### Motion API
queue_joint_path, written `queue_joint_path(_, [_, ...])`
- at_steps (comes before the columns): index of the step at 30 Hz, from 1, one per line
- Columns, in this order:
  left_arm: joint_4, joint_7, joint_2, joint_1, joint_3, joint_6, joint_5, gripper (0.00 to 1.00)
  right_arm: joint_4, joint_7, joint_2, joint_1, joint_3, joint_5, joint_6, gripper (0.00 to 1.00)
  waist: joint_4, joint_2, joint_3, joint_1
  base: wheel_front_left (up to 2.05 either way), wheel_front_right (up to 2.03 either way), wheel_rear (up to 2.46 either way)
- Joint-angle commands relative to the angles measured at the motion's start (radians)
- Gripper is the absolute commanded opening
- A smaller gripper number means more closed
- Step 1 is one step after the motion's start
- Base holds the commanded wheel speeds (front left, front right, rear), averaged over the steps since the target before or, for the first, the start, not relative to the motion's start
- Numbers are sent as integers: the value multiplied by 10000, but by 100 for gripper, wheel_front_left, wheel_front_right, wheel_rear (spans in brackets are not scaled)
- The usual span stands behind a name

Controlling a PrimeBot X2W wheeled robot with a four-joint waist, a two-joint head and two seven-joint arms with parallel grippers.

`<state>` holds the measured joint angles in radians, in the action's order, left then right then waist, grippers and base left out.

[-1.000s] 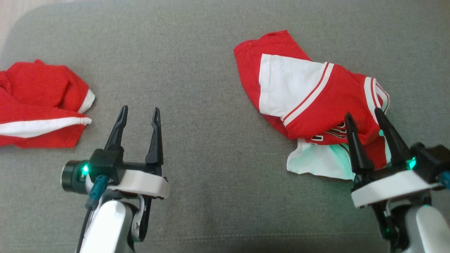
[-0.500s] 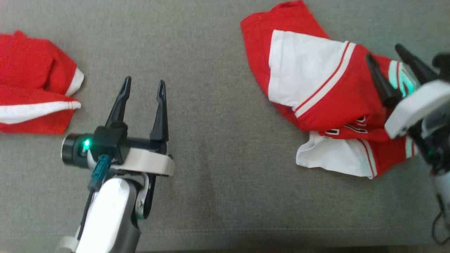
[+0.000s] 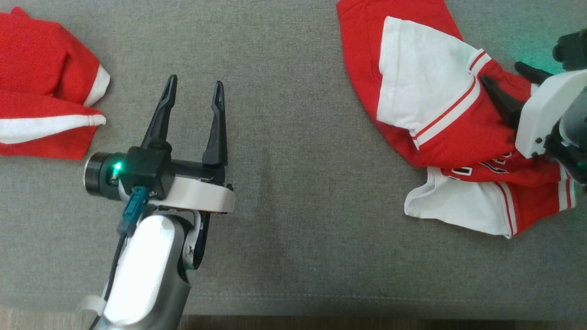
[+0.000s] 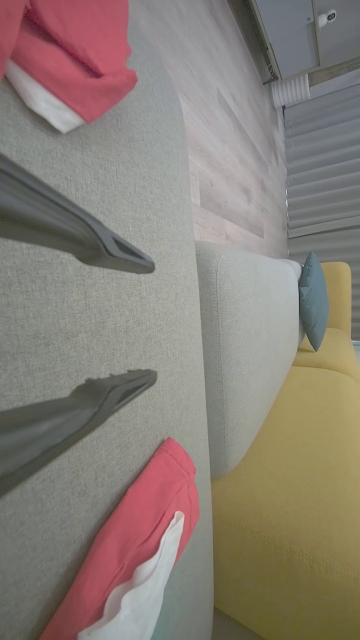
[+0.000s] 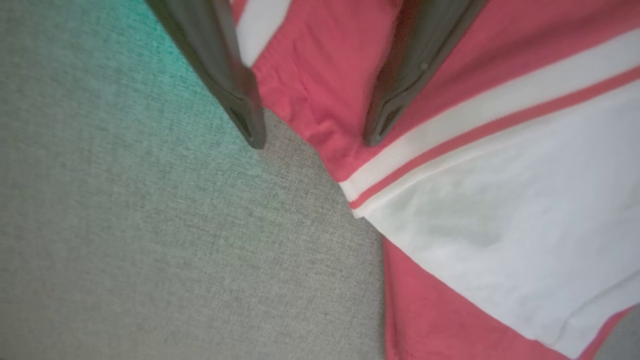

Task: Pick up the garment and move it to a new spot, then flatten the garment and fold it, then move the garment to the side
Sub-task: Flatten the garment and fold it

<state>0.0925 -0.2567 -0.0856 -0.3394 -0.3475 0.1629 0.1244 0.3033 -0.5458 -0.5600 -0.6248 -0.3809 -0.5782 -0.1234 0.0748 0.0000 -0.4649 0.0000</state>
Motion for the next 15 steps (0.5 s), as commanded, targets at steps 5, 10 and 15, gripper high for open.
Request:
queue_joint_path(5, [-255, -51, -23, -212, 290, -69, -130, 100, 300, -258, -293, -8, -700, -535, -73, 45, 10, 0, 58, 0, 0, 0, 0])
queue_joint_path(10, [-189, -51, 5, -86, 387, -101, -149, 100, 66, 449, -340, 196, -860, -1115, -73, 0, -70, 0, 283, 0, 0, 0, 0])
queue_joint_path(15, [-159, -51, -9, 12, 483, -135, -179, 100, -488, 1779, -281, 494, -232, -1274, -73, 0, -182, 0, 509, 0, 0, 0, 0])
